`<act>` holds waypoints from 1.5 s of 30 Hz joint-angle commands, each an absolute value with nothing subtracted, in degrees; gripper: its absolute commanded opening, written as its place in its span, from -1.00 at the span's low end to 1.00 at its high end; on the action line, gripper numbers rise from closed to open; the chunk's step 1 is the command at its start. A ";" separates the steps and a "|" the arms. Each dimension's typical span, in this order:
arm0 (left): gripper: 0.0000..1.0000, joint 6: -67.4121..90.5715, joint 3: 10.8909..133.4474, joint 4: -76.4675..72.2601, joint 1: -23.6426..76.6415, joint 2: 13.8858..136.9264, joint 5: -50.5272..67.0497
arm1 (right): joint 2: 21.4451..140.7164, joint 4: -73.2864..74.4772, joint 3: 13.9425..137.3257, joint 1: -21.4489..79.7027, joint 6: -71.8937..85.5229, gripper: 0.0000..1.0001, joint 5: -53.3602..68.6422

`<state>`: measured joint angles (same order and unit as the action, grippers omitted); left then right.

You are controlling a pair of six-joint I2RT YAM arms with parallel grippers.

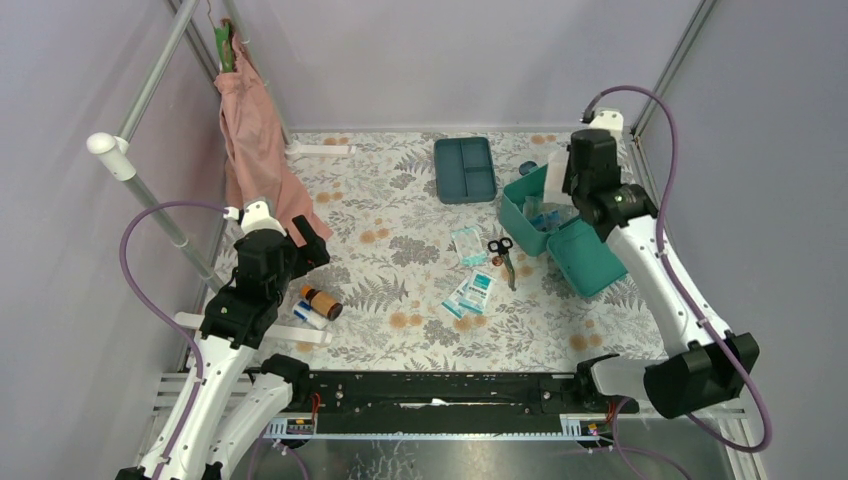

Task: Organize the medicine kit

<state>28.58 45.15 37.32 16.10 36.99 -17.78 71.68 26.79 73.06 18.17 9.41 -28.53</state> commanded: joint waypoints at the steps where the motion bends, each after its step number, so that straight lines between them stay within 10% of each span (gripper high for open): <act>1: 0.97 28.04 44.38 35.95 16.42 36.94 -17.54 | 76.20 30.56 79.08 11.95 6.15 -1.00 -26.24; 17: 0.97 27.95 44.30 35.94 16.43 37.01 -17.57 | 89.42 23.54 79.60 -1.41 28.55 -1.00 -9.15; 27: 0.97 28.21 44.38 35.92 16.43 37.50 -17.57 | 88.69 24.45 78.07 -3.35 31.19 -0.12 -6.25; 45: 0.97 39.77 50.27 48.83 16.41 35.05 -21.19 | 68.41 18.41 65.17 23.62 26.81 0.35 9.02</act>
<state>35.94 46.35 44.18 16.10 37.52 -18.31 68.64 21.52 68.51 15.84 27.09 6.83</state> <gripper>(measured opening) 0.986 0.668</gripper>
